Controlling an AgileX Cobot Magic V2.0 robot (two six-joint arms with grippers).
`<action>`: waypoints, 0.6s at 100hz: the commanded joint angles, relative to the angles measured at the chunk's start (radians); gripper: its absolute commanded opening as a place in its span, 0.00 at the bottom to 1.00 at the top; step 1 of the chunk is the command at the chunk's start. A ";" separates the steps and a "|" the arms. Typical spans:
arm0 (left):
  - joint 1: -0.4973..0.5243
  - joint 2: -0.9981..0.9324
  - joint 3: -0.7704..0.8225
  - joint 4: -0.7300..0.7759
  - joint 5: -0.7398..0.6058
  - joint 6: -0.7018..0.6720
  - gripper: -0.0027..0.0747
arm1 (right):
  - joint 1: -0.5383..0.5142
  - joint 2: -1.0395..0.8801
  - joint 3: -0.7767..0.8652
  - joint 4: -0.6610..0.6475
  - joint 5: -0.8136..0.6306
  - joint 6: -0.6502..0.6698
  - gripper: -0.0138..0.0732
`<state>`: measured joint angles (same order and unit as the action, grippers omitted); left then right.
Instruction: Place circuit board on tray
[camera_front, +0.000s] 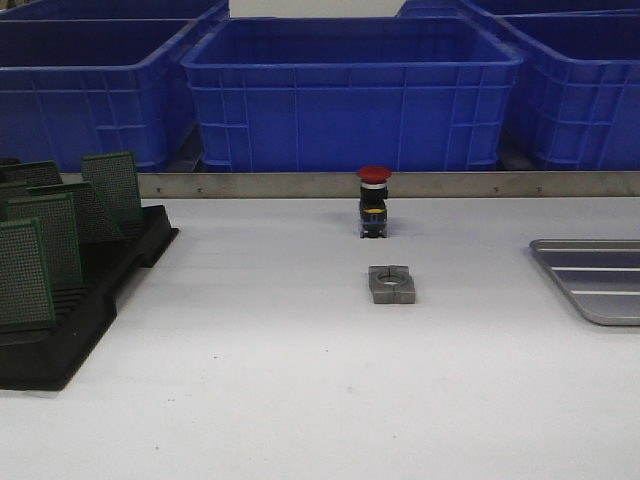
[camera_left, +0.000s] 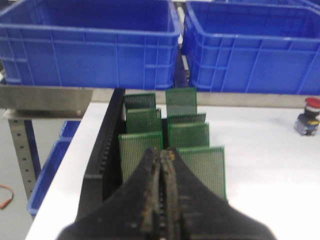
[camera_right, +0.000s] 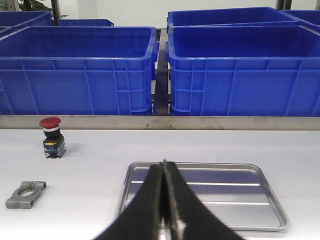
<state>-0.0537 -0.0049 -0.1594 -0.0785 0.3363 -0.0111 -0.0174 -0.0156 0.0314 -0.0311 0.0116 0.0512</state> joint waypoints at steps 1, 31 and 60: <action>0.002 0.013 -0.104 -0.011 0.021 -0.007 0.01 | -0.004 -0.021 -0.017 -0.005 -0.088 -0.003 0.03; 0.002 0.327 -0.331 -0.014 0.202 -0.014 0.01 | -0.004 -0.021 -0.017 -0.005 -0.088 -0.003 0.03; 0.002 0.690 -0.543 -0.023 0.295 0.003 0.11 | -0.004 -0.021 -0.017 -0.005 -0.088 -0.003 0.03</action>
<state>-0.0537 0.5852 -0.6123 -0.0828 0.6552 -0.0109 -0.0174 -0.0156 0.0314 -0.0311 0.0116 0.0512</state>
